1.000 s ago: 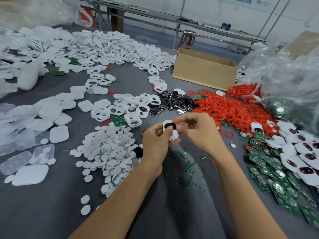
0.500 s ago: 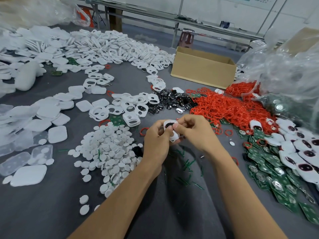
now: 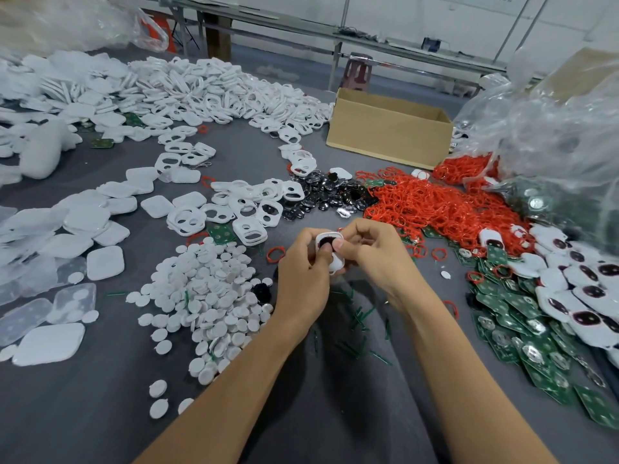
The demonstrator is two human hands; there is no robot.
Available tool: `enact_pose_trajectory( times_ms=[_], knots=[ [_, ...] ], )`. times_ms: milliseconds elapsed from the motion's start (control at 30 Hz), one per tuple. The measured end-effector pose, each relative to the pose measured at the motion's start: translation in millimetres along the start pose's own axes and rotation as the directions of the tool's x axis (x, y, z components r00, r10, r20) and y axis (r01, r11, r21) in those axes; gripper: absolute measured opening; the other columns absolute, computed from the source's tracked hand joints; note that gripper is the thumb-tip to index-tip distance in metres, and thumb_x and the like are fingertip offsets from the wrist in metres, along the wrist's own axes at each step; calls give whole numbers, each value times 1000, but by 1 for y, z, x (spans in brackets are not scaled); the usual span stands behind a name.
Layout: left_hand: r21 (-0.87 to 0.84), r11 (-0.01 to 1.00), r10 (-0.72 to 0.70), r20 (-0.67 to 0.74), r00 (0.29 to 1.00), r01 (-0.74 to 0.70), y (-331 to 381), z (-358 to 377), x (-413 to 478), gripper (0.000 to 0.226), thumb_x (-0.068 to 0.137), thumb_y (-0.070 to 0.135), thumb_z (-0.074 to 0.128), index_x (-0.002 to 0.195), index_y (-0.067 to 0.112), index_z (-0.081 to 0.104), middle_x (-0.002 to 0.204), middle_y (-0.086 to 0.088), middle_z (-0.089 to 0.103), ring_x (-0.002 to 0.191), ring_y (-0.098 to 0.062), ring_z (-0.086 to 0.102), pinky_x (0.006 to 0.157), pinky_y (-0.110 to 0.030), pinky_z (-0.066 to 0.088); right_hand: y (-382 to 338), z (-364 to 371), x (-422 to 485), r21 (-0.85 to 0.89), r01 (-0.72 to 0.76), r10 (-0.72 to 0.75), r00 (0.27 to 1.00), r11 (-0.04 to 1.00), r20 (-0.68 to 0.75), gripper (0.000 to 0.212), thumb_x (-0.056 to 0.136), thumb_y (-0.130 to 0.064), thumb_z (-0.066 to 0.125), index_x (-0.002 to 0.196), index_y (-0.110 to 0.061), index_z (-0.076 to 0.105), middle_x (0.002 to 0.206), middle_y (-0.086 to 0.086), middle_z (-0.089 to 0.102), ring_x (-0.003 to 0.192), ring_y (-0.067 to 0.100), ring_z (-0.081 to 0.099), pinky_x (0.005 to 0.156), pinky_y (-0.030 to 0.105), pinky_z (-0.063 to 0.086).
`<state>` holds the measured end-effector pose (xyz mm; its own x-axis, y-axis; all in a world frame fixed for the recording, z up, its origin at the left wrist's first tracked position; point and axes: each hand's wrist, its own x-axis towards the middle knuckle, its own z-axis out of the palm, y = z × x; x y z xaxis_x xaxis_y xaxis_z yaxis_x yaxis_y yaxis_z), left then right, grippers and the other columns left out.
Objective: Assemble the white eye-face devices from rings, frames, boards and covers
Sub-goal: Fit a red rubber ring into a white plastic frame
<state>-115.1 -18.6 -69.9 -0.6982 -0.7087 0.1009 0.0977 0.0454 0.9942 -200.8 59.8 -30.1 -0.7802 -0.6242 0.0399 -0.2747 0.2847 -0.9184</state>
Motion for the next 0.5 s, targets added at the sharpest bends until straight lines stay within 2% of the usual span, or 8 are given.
enact_pose_trajectory(
  times_ms=[67, 100, 167, 200, 267, 367, 433, 500],
  knots=[
    [-68, 997, -25, -7, 1000, 25, 0, 0, 1, 18, 98, 8, 51, 96, 21, 64, 90, -7, 70, 85, -22, 68, 82, -52, 57, -2, 0, -2, 48, -6, 4, 999, 999, 50, 6, 90, -1, 62, 85, -1, 65, 64, 1, 61, 55, 9, 61, 54, 23, 52],
    [-84, 996, -37, -15, 999, 36, -1, 1, 2, 16, 98, 8, 52, 97, 19, 63, 91, -9, 70, 85, -23, 69, 82, -53, 57, -2, 0, -3, 68, -12, 7, 997, 998, 77, 6, 91, 0, 60, 89, -1, 65, 69, 6, 63, 58, 11, 63, 56, 26, 54],
    [-115, 991, -79, -34, 996, 74, -3, 2, 3, 11, 98, 11, 53, 97, 19, 59, 91, -11, 70, 85, -24, 70, 84, -53, 56, -2, 0, -2, 54, -18, 13, 995, 998, 101, 10, 92, 0, 57, 90, -4, 66, 78, 13, 64, 69, 20, 64, 70, 41, 58],
    [-139, 985, -108, -44, 993, 101, -4, 2, 3, 9, 97, 11, 54, 95, 19, 57, 92, -12, 69, 84, -25, 70, 86, -53, 55, -2, 0, -2, 45, -22, 17, 994, 999, 105, 12, 93, 1, 57, 89, -6, 66, 79, 13, 65, 73, 24, 62, 78, 47, 55],
    [-182, 972, -157, -46, 987, 146, -4, 3, 5, 4, 97, 12, 55, 95, 15, 56, 93, -15, 68, 85, -26, 69, 89, -52, 54, -3, 0, -2, 48, -39, 33, 994, 998, 108, 14, 92, 1, 57, 87, -9, 66, 79, 12, 64, 76, 26, 59, 85, 50, 52],
    [-252, 946, -205, 22, 978, 204, -1, 0, 8, 13, 99, 14, 53, 98, 4, 61, 88, -14, 67, 84, -23, 68, 83, -40, 59, -3, -4, -2, 88, -74, 65, 992, 993, 109, 7, 93, -3, 58, 91, -4, 65, 81, 16, 63, 77, 26, 57, 81, 45, 53],
    [-295, 931, -201, 83, 976, 216, 1, -2, 7, 16, 100, 14, 52, 98, 3, 64, 87, -13, 68, 79, -18, 66, 75, -30, 60, -3, -7, -2, 103, -84, 72, 990, 991, 120, 7, 93, -3, 57, 92, -3, 65, 82, 18, 64, 76, 26, 57, 78, 41, 52],
    [-269, 945, -164, 102, 981, 186, 2, -3, 6, 14, 98, 13, 55, 96, 5, 67, 84, -11, 69, 77, -17, 65, 72, -26, 59, -3, -9, -1, 69, -68, 60, 993, 995, 105, 8, 93, -1, 57, 92, -2, 65, 84, 19, 65, 77, 26, 58, 78, 42, 51]
  ],
)
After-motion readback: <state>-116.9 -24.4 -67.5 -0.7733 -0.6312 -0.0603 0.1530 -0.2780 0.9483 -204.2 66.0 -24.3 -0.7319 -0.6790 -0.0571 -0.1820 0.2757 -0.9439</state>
